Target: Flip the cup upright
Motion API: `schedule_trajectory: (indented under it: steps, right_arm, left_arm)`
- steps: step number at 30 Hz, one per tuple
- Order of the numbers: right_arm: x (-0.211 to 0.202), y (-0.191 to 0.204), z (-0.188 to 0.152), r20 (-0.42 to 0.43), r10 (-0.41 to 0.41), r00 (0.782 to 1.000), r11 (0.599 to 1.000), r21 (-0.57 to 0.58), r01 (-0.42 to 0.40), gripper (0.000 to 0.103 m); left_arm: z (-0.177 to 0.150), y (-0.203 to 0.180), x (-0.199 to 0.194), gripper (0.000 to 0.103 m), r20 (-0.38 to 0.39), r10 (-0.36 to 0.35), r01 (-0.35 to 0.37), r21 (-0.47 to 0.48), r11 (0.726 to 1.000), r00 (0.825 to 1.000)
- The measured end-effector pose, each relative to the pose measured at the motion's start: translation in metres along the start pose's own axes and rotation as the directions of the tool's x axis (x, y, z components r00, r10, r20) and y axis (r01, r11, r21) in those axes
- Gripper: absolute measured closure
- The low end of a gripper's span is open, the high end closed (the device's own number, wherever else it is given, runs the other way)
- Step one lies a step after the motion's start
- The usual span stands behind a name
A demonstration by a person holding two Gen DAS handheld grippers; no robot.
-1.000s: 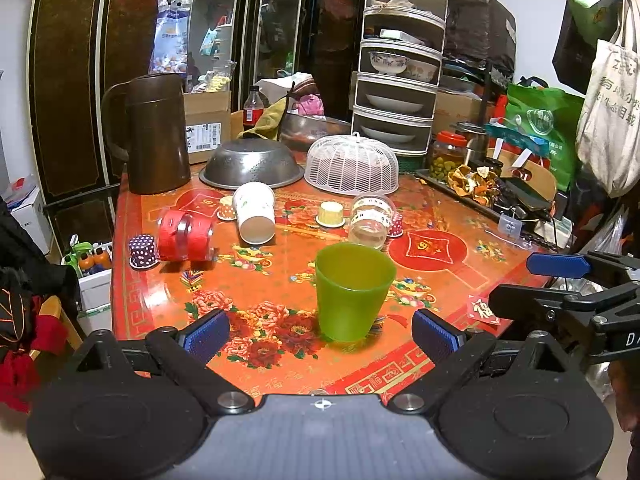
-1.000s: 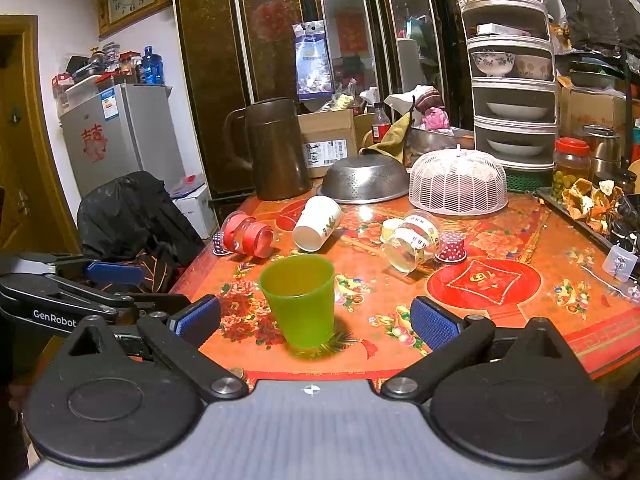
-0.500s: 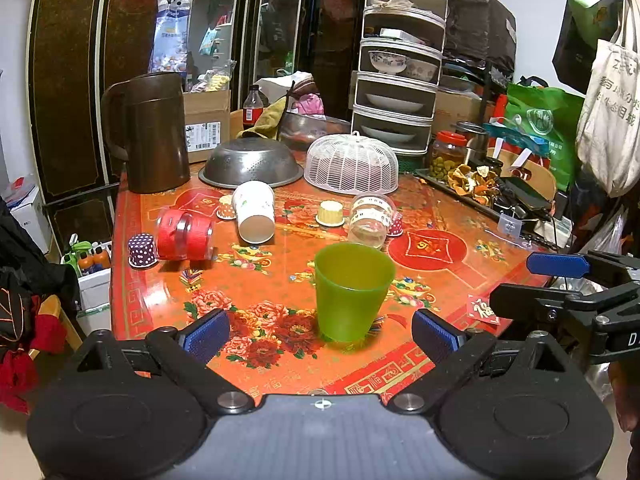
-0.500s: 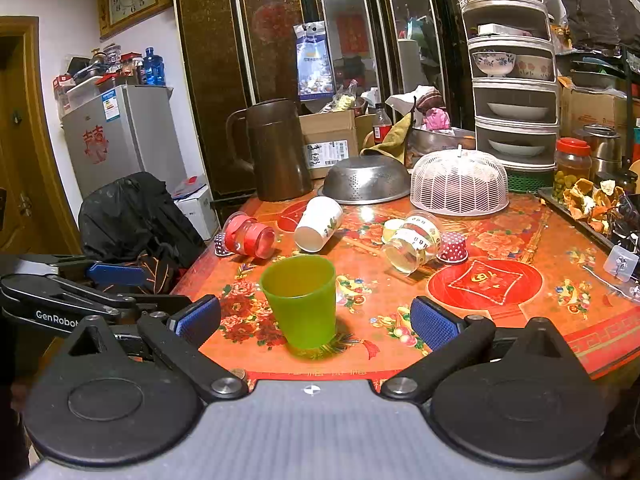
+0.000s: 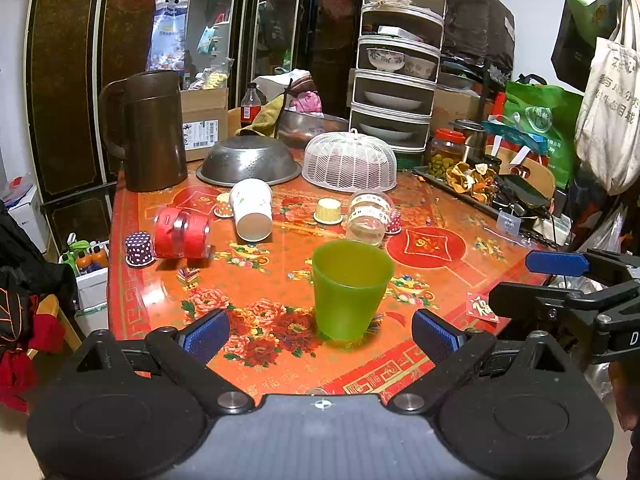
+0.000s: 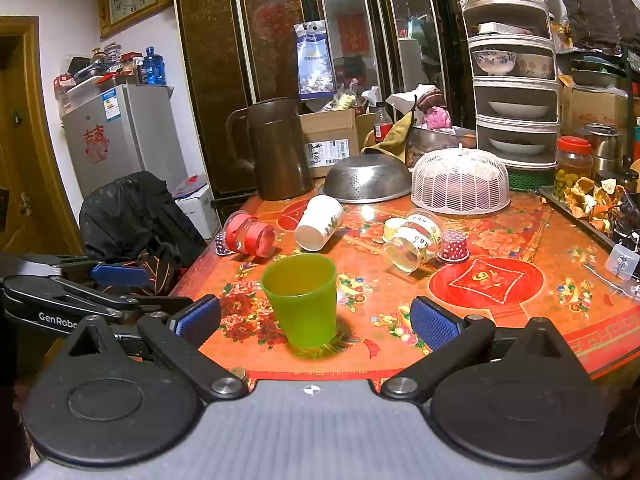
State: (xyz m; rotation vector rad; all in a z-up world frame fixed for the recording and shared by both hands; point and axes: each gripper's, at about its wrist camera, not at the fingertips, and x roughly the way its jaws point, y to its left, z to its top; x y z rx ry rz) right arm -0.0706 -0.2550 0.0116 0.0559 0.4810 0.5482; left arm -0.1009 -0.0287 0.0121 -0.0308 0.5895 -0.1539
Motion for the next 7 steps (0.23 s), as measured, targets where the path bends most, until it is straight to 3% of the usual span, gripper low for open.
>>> schedule_trajectory:
  steps: [7]
  right_arm:
    - [0.0014,-0.0005,-0.0019,0.004,0.003,1.0,1.0,0.0,-0.003,0.001]
  left_arm:
    - [-0.0005,0.0006,-0.0019,0.004,0.041,0.019,-0.02,0.014,1.0,0.999]
